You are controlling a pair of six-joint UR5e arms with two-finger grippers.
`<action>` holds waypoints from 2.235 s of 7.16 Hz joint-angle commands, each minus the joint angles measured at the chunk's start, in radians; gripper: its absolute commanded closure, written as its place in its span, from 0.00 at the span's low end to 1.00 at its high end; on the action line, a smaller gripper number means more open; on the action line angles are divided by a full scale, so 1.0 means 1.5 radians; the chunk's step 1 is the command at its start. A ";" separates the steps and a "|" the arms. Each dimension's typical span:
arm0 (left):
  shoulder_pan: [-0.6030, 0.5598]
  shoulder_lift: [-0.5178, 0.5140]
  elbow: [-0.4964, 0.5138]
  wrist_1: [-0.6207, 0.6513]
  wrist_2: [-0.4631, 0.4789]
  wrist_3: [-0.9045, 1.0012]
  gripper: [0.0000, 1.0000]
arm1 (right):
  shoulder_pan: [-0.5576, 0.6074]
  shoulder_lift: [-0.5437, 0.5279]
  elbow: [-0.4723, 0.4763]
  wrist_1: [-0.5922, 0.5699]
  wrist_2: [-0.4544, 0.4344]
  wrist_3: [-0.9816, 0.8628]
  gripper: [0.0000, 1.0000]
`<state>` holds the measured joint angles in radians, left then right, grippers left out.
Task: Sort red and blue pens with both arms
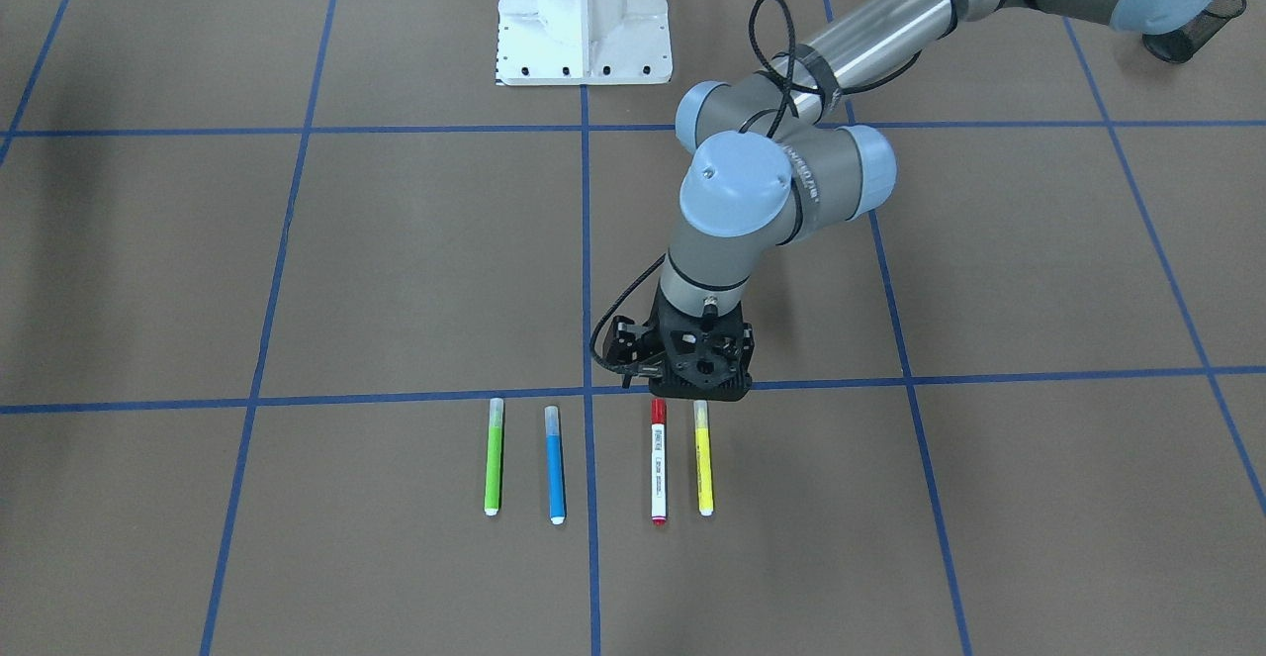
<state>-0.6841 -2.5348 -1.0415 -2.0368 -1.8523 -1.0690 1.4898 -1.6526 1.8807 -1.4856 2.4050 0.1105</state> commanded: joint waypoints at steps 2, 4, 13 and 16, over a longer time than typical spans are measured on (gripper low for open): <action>0.010 -0.006 0.035 -0.023 0.006 0.046 0.43 | -0.003 0.015 -0.013 -0.001 -0.001 0.000 0.00; 0.010 0.001 0.033 -0.022 0.006 0.049 0.44 | -0.003 0.016 -0.013 0.000 -0.001 0.000 0.00; 0.008 0.015 0.017 -0.020 0.006 0.048 0.71 | -0.003 0.016 -0.013 0.000 0.000 0.001 0.00; 0.007 0.032 -0.010 -0.019 0.006 0.045 1.00 | -0.003 0.016 -0.013 0.000 0.000 0.001 0.00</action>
<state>-0.6721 -2.4985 -1.0332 -2.0657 -1.8439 -0.9994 1.4842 -1.6291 1.8607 -1.4850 2.4053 0.1120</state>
